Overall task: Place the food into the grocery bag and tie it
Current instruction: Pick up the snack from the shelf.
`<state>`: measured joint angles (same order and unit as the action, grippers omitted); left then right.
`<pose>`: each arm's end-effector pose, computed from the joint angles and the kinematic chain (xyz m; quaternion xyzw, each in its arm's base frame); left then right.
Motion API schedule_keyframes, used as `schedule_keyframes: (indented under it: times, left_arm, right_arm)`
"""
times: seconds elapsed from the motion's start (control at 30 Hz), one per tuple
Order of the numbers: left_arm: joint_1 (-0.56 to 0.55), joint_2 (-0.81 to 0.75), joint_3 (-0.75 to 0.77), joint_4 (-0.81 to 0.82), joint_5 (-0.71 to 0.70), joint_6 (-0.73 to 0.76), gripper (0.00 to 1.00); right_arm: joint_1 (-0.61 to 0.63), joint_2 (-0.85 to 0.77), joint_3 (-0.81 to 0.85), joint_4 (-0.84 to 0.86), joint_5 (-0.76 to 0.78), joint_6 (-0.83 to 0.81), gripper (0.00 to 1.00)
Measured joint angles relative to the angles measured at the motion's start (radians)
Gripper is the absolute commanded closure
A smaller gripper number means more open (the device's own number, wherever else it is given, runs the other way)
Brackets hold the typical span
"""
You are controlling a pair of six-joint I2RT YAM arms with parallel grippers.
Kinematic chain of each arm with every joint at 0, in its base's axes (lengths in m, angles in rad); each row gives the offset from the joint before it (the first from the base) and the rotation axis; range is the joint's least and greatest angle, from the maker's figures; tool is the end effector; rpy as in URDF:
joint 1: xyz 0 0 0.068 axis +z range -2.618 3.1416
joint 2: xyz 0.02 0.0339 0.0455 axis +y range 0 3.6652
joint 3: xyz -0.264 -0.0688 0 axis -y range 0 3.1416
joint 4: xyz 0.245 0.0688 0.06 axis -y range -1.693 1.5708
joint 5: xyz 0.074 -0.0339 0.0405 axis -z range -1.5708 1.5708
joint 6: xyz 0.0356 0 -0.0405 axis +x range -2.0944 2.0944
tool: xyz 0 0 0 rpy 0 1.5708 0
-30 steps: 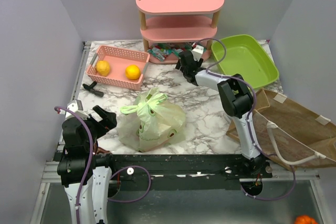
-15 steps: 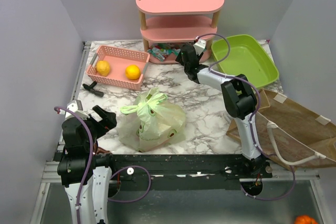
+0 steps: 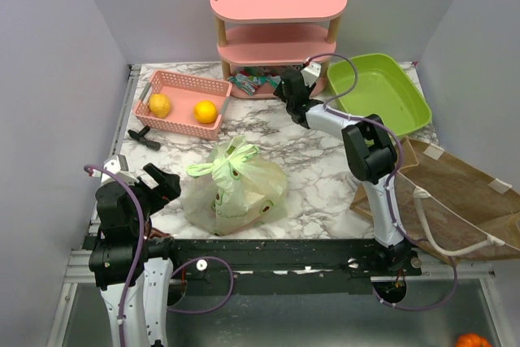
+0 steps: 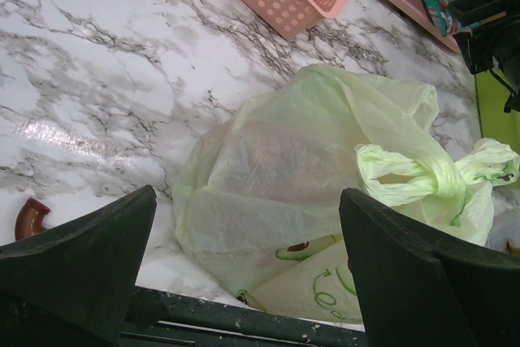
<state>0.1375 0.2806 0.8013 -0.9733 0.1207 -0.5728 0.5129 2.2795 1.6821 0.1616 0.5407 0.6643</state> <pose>0.0475 0.0022 0.3127 -0.2643 0.8045 -0.1643 0.5059 0.4646 0.2406 0.1816 0.2046 0.7994 0.1003 0.5559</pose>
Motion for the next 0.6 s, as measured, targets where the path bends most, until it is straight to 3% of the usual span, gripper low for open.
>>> schedule_keyframes:
  times: [0.27,0.53,0.6]
  left_arm:
    - [0.0,0.0,0.0,0.0,0.003,0.0,0.03]
    - [0.001,0.0,0.0,0.0,0.003,0.0,0.03]
    - [0.001,0.0,0.0,0.0,0.004,0.0,0.03]
  right_arm:
    - [-0.003,0.008,0.0,-0.006,-0.004,0.016,0.44]
    - [-0.005,0.034,0.011,-0.037,-0.007,0.027,0.45]
    - [-0.005,0.034,0.011,-0.039,-0.008,0.03,0.5]
